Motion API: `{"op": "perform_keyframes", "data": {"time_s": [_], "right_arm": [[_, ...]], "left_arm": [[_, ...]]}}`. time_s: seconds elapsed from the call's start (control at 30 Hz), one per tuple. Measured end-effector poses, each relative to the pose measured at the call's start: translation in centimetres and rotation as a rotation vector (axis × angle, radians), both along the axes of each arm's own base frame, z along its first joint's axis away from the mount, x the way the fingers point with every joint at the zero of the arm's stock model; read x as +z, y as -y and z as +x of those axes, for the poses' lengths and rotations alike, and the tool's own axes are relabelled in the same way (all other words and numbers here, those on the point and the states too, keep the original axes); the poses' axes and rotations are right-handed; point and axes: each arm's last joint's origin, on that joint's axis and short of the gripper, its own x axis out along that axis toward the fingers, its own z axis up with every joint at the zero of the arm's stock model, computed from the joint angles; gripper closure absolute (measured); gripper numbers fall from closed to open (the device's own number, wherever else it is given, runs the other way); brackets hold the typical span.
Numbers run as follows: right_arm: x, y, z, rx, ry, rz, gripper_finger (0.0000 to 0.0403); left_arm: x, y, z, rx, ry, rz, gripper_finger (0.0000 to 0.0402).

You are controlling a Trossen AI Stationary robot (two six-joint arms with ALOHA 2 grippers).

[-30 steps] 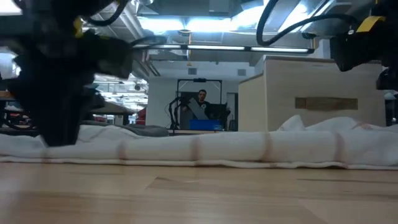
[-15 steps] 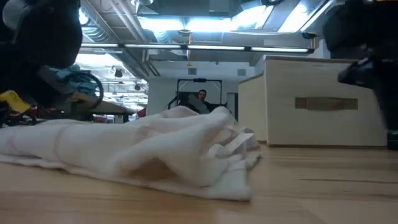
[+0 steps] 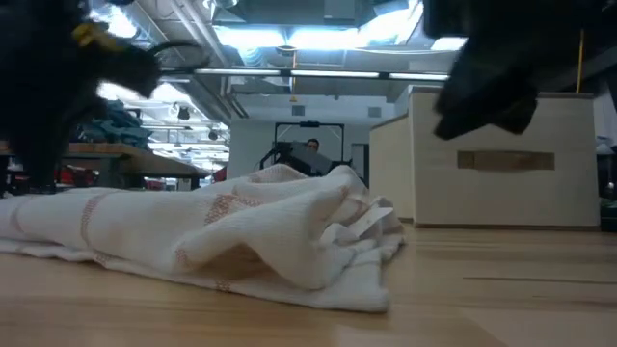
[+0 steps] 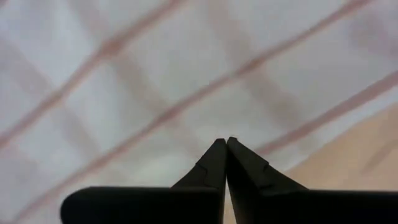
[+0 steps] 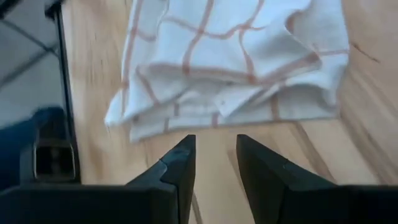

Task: Fold towel
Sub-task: Fold the white kitchen towel

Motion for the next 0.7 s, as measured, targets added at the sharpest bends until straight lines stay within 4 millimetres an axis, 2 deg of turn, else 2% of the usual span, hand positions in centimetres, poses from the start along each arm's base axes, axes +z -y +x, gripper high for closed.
{"op": "perform_keyframes", "data": {"time_s": [0.23,0.4,0.7], "right_arm": [[-2.7,1.2,2.5,-0.159,-0.014,0.154,0.0283],[-3.7,1.6,3.5,-0.239,-0.005,0.237,0.0283],[-4.0,3.3,3.9,-0.354,-0.022,0.240,0.0283]], "left_arm": [[-0.5,0.8,3.1,-0.130,0.238,-0.052,0.0399],[-0.7,0.2,4.2,-0.167,0.288,-0.047,0.0401],[-0.7,-1.4,5.0,-0.228,0.301,0.005,0.0400]]}}
